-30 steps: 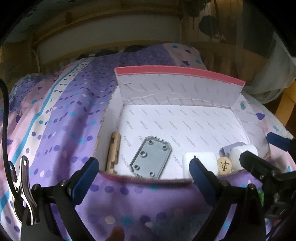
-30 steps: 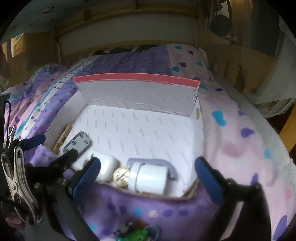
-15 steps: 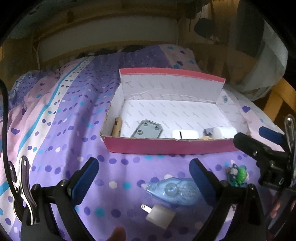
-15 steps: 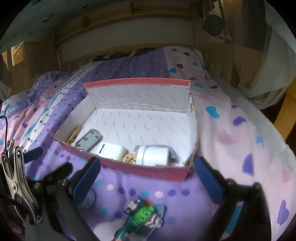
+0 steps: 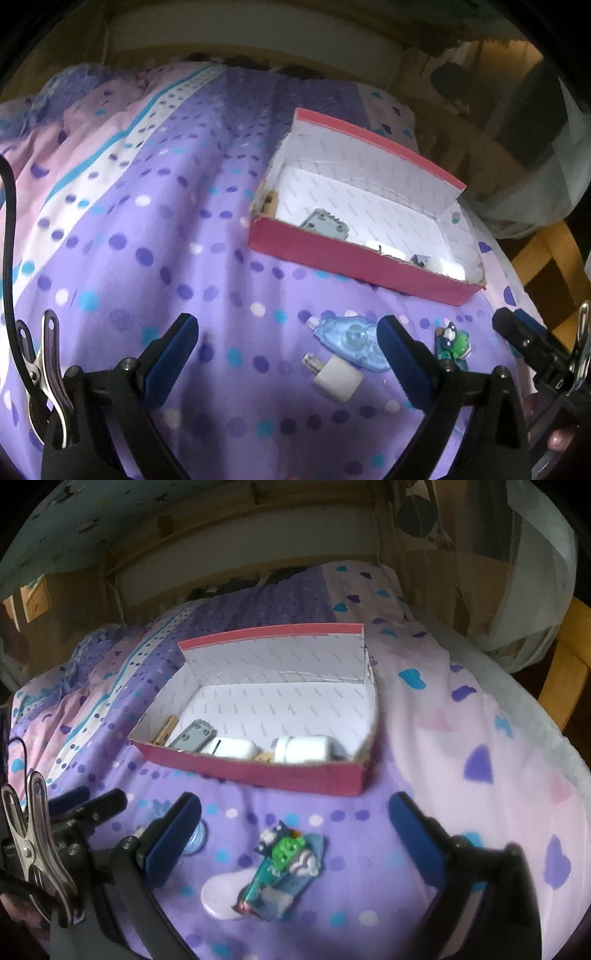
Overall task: Organize rigid objects
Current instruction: 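Withdraw both grippers from the box toward the remaining objects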
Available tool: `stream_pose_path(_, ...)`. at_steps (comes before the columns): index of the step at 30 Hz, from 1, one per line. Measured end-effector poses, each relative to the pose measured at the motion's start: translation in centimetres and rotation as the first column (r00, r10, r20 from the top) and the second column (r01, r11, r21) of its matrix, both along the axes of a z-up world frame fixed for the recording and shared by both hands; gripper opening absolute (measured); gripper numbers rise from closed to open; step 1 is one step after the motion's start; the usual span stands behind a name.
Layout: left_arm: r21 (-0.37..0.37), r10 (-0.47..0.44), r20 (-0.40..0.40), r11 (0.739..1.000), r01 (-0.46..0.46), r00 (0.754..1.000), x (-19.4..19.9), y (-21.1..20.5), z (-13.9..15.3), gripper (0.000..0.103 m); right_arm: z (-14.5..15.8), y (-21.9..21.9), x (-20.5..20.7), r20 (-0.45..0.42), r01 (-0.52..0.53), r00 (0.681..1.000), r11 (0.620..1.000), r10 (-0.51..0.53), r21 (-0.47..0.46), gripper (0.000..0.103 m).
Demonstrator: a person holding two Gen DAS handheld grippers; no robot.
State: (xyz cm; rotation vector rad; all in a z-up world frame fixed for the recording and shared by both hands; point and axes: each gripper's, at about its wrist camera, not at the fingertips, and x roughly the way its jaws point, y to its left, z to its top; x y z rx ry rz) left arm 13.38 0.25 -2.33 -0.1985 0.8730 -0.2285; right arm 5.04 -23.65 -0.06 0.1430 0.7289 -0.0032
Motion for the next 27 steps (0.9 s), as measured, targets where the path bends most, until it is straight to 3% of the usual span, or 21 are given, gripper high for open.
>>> stream_pose_path(6, -0.036, -0.034, -0.005, 0.999, 0.034, 0.999, -2.2, 0.5, 0.4, 0.099, -0.2, -1.0, -0.7, -0.039, 0.005, 0.999, 0.998, -0.003, 0.057, 0.103)
stream_pose_path(8, -0.026, -0.055, -0.028, 0.998, 0.055, 0.998, -2.9, 0.3, 0.1, 0.092, -0.4, -1.3, -0.8, -0.059, -0.002, 0.998, 0.997, 0.006, 0.075, 0.103)
stream_pose_path(11, 0.020, -0.033, -0.021, 0.999, 0.034, 0.999, -3.6, -0.1, -0.1, 0.076, -0.6, -1.5, -1.2, -0.068, -0.021, 0.997, 0.993, 0.030, 0.119, 0.103)
stream_pose_path(14, 0.046, -0.015, -0.007, 0.999, 0.015, 1.000, -3.9, -0.3, 0.0, 0.075, -0.4, -1.7, -1.7, -0.057, -0.028, 0.998, 0.989, 0.036, 0.142, 0.103)
stream_pose_path(16, 0.102, 0.011, -0.017, 0.995, -0.009, 1.000, -3.8, -0.7, -0.1, 0.073, -0.5, -1.6, -1.9, -0.065, -0.050, 0.996, 0.985, 0.062, 0.163, 0.103)
stream_pose_path(19, 0.126, -0.034, -0.025, 0.991, 0.037, 0.999, -3.9, -1.6, -0.3, 0.072, -0.6, -1.3, -2.0, -0.085, -0.073, 0.993, 0.984, 0.088, 0.165, 0.103)
stream_pose_path(23, 0.107, -0.147, -0.019, 0.983, 0.148, 0.989, -4.0, -2.9, -0.1, 0.073, -1.1, -1.2, -1.5, -0.141, -0.072, 0.986, 0.986, 0.093, 0.149, 0.085)
stream_pose_path(27, 0.083, -0.183, -0.119, 0.978, 0.194, 0.976, -2.8, -3.4, -1.3, 0.073, -2.0, -1.4, -0.9, -0.206, -0.059, 0.975, 0.989, 0.087, 0.139, 0.064)
